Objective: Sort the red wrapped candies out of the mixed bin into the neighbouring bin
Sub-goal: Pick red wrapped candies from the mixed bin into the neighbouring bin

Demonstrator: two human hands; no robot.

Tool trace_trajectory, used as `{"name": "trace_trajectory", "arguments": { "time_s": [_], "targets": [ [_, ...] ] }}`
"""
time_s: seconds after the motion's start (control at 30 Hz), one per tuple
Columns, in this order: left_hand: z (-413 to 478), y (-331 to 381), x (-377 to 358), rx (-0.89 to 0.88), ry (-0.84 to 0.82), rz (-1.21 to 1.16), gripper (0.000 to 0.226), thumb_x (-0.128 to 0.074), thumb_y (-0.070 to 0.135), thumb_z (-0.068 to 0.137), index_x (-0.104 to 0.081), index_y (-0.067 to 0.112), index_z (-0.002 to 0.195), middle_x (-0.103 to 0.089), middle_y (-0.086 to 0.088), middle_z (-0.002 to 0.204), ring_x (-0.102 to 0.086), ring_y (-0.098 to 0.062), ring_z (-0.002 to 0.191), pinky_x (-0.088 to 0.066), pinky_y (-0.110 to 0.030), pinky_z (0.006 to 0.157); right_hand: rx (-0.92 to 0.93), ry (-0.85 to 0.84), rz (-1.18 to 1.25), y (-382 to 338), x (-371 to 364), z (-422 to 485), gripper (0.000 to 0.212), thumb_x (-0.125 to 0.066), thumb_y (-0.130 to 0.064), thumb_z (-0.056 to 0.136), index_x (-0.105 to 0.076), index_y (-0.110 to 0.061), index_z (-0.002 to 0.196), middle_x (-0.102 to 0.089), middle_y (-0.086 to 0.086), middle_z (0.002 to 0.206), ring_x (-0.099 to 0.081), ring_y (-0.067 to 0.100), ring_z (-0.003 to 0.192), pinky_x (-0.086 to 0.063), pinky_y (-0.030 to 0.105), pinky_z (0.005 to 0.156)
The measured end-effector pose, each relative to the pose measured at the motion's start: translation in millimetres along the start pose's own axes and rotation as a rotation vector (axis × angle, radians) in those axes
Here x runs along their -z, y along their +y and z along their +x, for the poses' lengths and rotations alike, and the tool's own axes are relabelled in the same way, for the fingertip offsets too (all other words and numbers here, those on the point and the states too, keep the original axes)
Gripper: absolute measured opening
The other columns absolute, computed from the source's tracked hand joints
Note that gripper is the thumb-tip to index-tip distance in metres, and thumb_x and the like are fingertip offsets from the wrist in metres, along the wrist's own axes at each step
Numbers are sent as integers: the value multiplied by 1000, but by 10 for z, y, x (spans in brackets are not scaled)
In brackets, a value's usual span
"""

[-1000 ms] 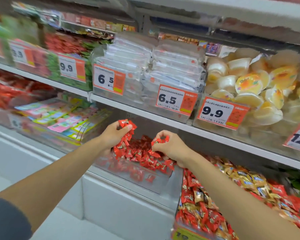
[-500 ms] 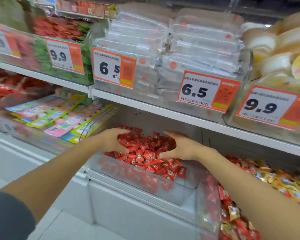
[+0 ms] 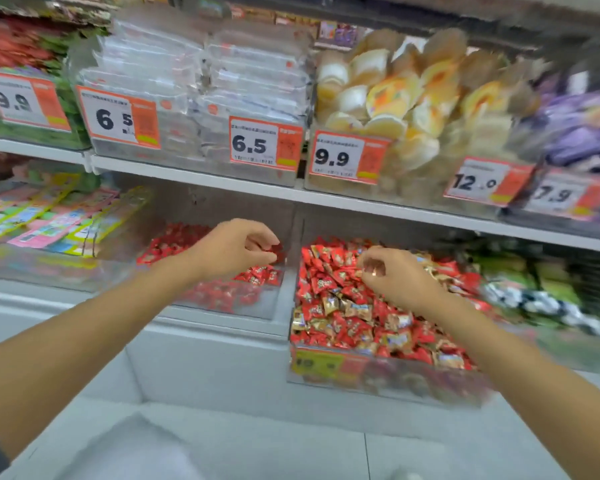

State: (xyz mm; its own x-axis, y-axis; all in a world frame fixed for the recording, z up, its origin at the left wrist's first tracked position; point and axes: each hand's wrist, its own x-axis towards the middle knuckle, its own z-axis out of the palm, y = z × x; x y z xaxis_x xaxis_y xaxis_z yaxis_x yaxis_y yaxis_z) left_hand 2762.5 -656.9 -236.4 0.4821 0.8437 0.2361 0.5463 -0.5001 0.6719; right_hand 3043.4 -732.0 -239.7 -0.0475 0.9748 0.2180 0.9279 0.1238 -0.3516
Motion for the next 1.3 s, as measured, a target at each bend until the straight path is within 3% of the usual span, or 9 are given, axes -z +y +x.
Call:
{"name": "trace_trajectory", "arguments": {
  "time_s": [0.2,0.47,0.6,0.7,0.87,1.03,1.13,1.23,1.3],
  "targets": [
    [69,799,-691,-98,-163,28,15,-74,25,83,-71,24,97,-70,10,87,-58,9,69,-44,-6,66,-70,-6,61,626,342,-502,12,-68,-11,86,-67,-23,84,-65,-4,85,-58,15,76,-42,25,69],
    [133,684,-1535,-22,-472,257,38,-75,29,82,-65,17,116,-60,1,101,-56,-17,93,-45,-27,79,-149,48,292,952,193,-725,19,-62,-9,91,-71,-25,88,-70,-6,83,-55,-2,61,-42,11,54],
    [254,632,-1520,8,-409,142,27,-81,13,75,-66,16,98,-57,3,88,-59,-13,77,-46,-16,60,-160,37,328,936,302,-726,16,-62,-11,92,-71,-23,90,-69,-6,82,-57,2,63,-46,15,56],
    [345,622,-1410,47,-314,15,25,-76,8,79,-61,22,94,-58,-1,92,-63,-27,79,-54,-33,62,-127,-22,298,956,420,-758,11,-68,-18,89,-70,-28,91,-67,-13,85,-59,0,74,-48,14,67],
    [385,656,-1325,108,-316,-121,20,-51,4,95,-61,21,99,-53,7,87,-44,-22,58,-34,-25,42,-64,-302,40,966,198,-819,34,-77,-46,77,-69,-29,105,-57,-13,101,-50,4,97,-43,24,83],
    [441,697,-1216,182,-189,-152,40,-37,13,98,-69,24,78,-67,-15,100,-48,-16,67,-41,-31,62,-155,-2,393,985,326,-801,18,-71,-22,87,-53,-28,87,-64,-14,97,-62,17,77,-48,29,68],
    [498,719,-1255,166,-80,-74,22,-46,26,99,-68,25,99,-57,5,110,-53,-2,75,-38,-24,71,-225,41,461,995,376,-812,27,-59,-11,92,-52,-36,98,-59,-9,116,-56,45,65,-48,42,52],
    [605,674,-1370,161,29,-4,32,-56,36,95,-57,25,124,-40,1,121,-57,-14,81,-43,-21,68,-211,21,436,976,325,-765,28,-51,-6,95,-56,-31,105,-53,-9,126,-39,27,47,-35,28,40],
    [705,616,-1409,197,78,51,49,-60,40,92,-48,22,135,-36,-5,126,-50,-26,111,-48,-34,88,-209,14,480,982,267,-730,27,-51,-5,94,-58,-30,100,-60,-4,116,-36,21,47,-32,30,42]
  ]
}}
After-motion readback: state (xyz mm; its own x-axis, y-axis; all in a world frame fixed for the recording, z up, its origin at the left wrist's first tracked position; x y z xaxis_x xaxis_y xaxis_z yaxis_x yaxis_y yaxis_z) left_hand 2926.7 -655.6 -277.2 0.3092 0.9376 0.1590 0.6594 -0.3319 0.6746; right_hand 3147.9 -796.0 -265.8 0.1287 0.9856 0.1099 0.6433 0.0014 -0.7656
